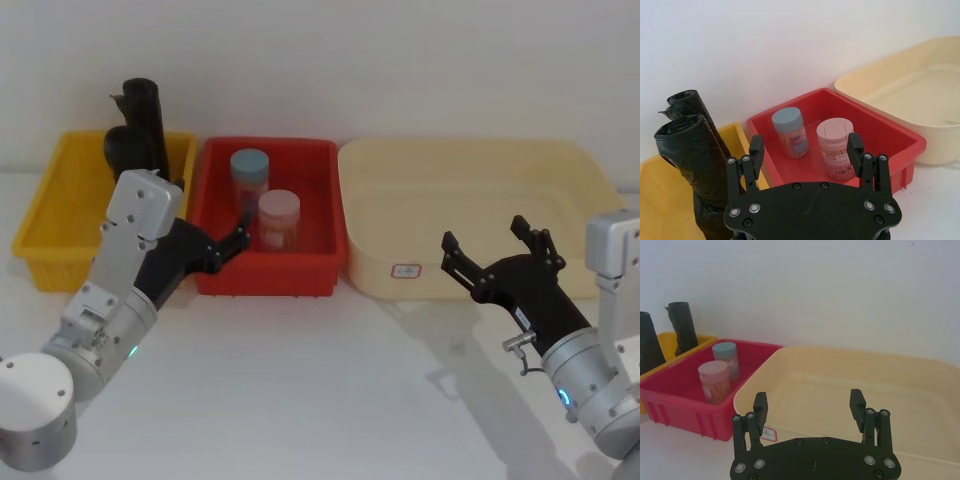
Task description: Pick up the garbage bag with the one hand and transfer it to the other hand.
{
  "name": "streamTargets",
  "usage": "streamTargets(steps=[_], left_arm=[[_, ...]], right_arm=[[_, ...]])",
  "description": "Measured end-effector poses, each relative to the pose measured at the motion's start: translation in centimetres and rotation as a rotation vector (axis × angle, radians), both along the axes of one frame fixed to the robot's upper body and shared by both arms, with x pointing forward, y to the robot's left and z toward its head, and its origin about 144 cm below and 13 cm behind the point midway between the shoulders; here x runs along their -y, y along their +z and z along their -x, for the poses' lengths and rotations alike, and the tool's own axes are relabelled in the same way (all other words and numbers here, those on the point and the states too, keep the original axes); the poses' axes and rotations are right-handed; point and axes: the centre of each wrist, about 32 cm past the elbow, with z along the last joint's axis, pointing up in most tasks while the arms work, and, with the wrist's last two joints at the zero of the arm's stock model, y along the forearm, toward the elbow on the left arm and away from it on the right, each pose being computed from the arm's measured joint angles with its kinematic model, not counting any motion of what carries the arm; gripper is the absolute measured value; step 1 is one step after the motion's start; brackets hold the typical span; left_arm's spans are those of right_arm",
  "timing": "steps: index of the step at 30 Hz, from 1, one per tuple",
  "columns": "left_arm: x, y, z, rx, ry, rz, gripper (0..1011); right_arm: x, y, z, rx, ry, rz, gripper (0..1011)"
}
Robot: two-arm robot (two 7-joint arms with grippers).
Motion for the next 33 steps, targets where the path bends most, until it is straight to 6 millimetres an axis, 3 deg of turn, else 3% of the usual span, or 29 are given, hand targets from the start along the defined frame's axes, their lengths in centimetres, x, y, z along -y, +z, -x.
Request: streamTargets(steps=[33], left_arm=[[0.0,0.0,0.0,0.0,0.0,0.0,1000]], right_arm=[[0.0,0.0,0.0,0.0,0.0,0.0,1001]])
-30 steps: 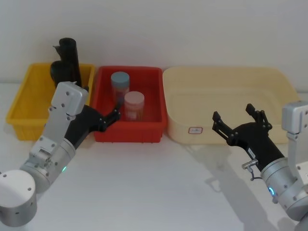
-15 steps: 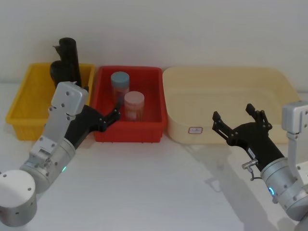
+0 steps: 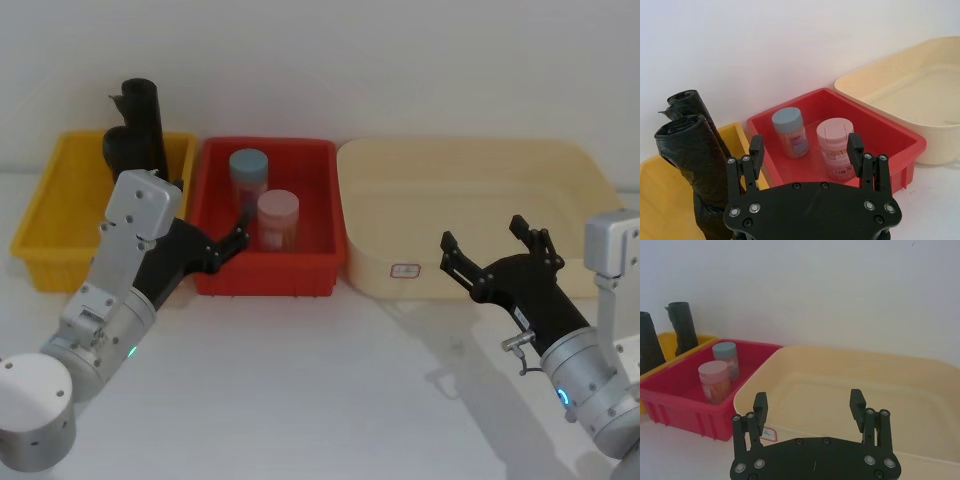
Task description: Pick up the garbage bag with the one hand and transfer it to the other hand.
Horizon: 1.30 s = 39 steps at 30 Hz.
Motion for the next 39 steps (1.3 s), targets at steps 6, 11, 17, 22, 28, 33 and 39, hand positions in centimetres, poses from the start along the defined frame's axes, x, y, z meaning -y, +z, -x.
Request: streamTargets(steps=[6,11,17,22,28,33,39], left_arm=[[0.0,0.0,0.0,0.0,0.0,0.0,1000],[0.0,0.0,0.0,0.0,0.0,0.0,1001],[0.0,0.0,0.0,0.0,0.0,0.0,1001],[0.0,0.0,0.0,0.0,0.0,0.0,1000],[0.0,0.0,0.0,0.0,0.0,0.0,1001],[0.3,0.6,0.2,-0.005,-0.003,-0.006,1000],[0.2,1.9,0.8,-0.035,0.003,-0.004,1001]], right_arm=[[0.0,0.0,0.0,0.0,0.0,0.0,1001],[0.0,0.0,0.0,0.0,0.0,0.0,1001],[0.0,0.0,0.0,0.0,0.0,0.0,1001],[0.0,0.0,0.0,0.0,0.0,0.0,1002],[0.0,0.0,0.0,0.0,0.0,0.0,1002],[0.1,0.1,-0.1,0.001,0.007,0.002,1001],[0.4,0.6,-0.7,0.005,0.047,0.007,1001]])
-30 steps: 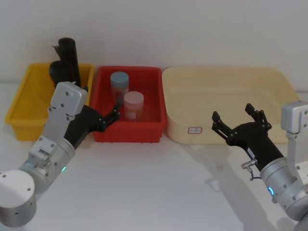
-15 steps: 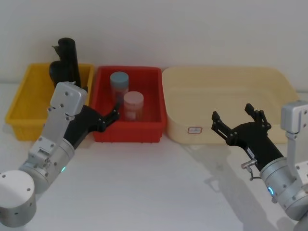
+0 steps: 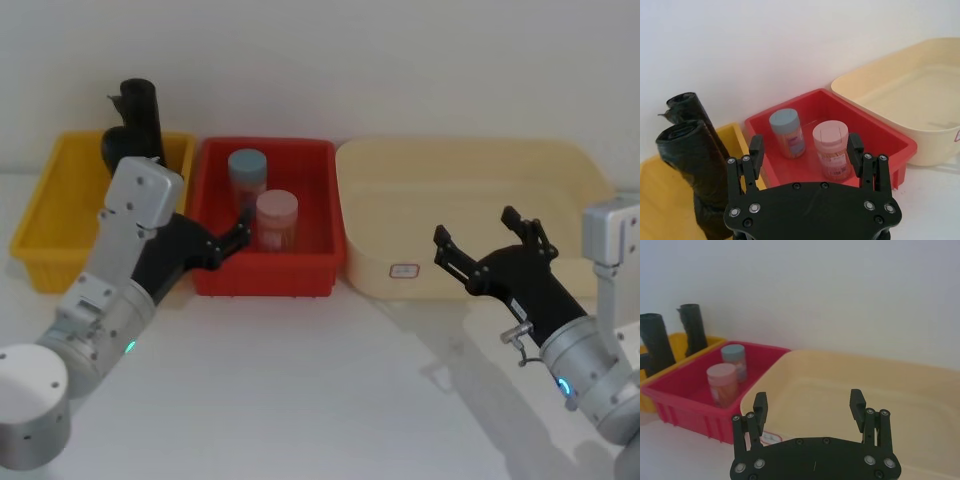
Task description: Pick up the garbage bag with the one hand and transfer it to the other hand.
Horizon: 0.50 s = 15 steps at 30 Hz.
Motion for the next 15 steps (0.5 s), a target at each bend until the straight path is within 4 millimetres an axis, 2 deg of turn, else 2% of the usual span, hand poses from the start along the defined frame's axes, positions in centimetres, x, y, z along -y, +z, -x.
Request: streamTargets(steps=[7,15], left_arm=[[-1.2,1.2,0.9,-0.038,0.024,0.015,1000],[-5.3,2.7,2.8,-0.139,0.081,0.056,1001]], right_arm=[[0.2,1.1,-1.0,0.001,0.063,0.005,1002],[-0.7,3.2,-3.5,-0.025,0.173,0.01,1001]])
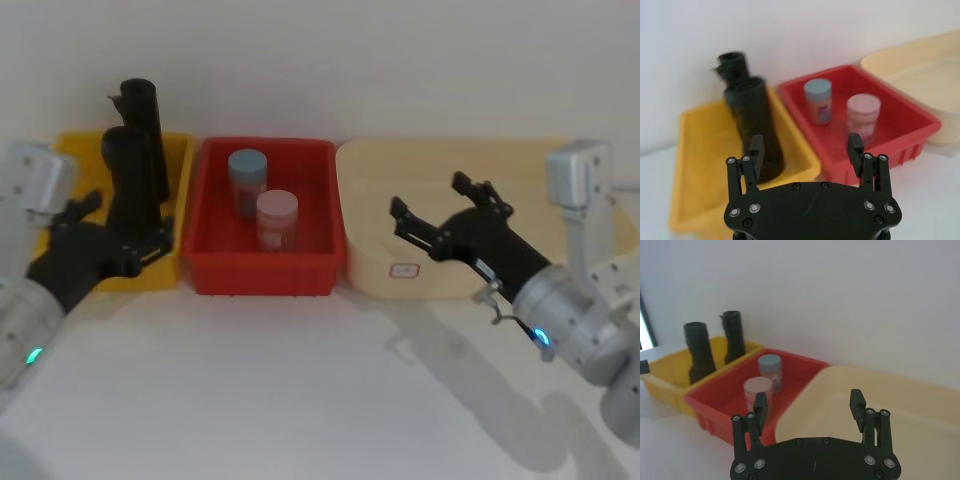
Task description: Pick up the garbage bag with the one hand and transfer it to the other hand.
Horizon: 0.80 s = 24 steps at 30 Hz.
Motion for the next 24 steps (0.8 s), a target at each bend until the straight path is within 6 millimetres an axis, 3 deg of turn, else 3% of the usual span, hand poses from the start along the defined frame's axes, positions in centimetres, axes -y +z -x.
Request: streamTargets(steps=[11,24], left_arm=[[-4.8,0.2,2.1,-0.085,0.027,0.043,1001],[-6.8,0.3,3.0,-0.054,0.003,0.048,1000]], right_arm=[[-3.1,1.8,-3.5,-0.067,0.074,0.009,1001],[-7.5,4.4,-7.8,-0.16,0.154,0.069,1001]])
